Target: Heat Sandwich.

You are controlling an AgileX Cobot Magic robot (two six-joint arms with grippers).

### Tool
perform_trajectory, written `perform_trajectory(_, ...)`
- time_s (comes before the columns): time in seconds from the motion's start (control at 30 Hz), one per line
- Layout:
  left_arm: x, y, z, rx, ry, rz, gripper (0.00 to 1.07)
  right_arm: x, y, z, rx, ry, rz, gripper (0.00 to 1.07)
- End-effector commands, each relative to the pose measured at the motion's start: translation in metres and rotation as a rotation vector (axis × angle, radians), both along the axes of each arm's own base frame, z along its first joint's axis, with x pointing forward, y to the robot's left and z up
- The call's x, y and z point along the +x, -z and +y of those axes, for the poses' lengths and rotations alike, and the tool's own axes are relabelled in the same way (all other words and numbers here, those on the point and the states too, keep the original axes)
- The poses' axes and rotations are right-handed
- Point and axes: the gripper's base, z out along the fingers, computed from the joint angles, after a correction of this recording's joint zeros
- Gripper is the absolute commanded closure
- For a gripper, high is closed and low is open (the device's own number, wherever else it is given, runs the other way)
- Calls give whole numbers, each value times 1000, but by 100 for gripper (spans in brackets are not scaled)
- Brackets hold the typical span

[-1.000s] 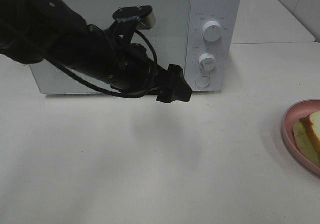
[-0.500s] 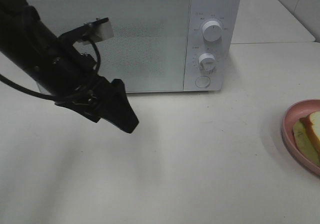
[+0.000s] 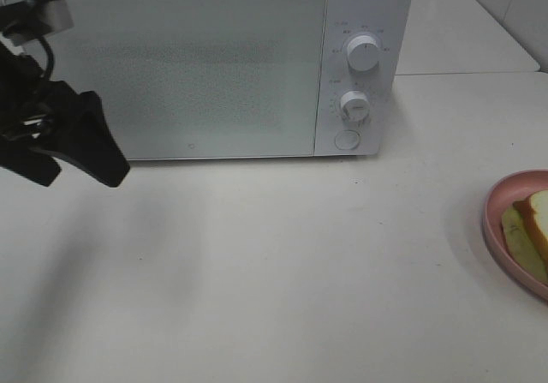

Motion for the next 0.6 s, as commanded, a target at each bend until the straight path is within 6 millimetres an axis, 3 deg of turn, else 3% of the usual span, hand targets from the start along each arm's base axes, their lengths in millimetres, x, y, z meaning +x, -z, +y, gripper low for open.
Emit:
perform_trajectory(0.03,-10,-2,22,37,-77,9,6,-3,0,0,10,8,-31,31)
perform_trajectory(0.1,-13,-2,30,48,-106,10,6,-3,0,0,10,8,-31,31)
perform_trajectory(0.23,-28,-8,65,88,-275,8,6,-3,0,0,10,8,-31,31)
perform_trajectory(0.27,-28,-8,65,88,-275,8,6,-3,0,0,10,8,-31,31)
perform_trajectory(0.4,-58,-21,96,195,-464,-62,6,-3,0,0,10,8,-31,31)
perform_trajectory(0.57,-76,-30,102,264,-523,-127,6,-3,0,0,10,8,-31,31)
perform_trajectory(0.6,-89,-35,106,300,-548,-174,6,-3,0,0,10,8,-31,31)
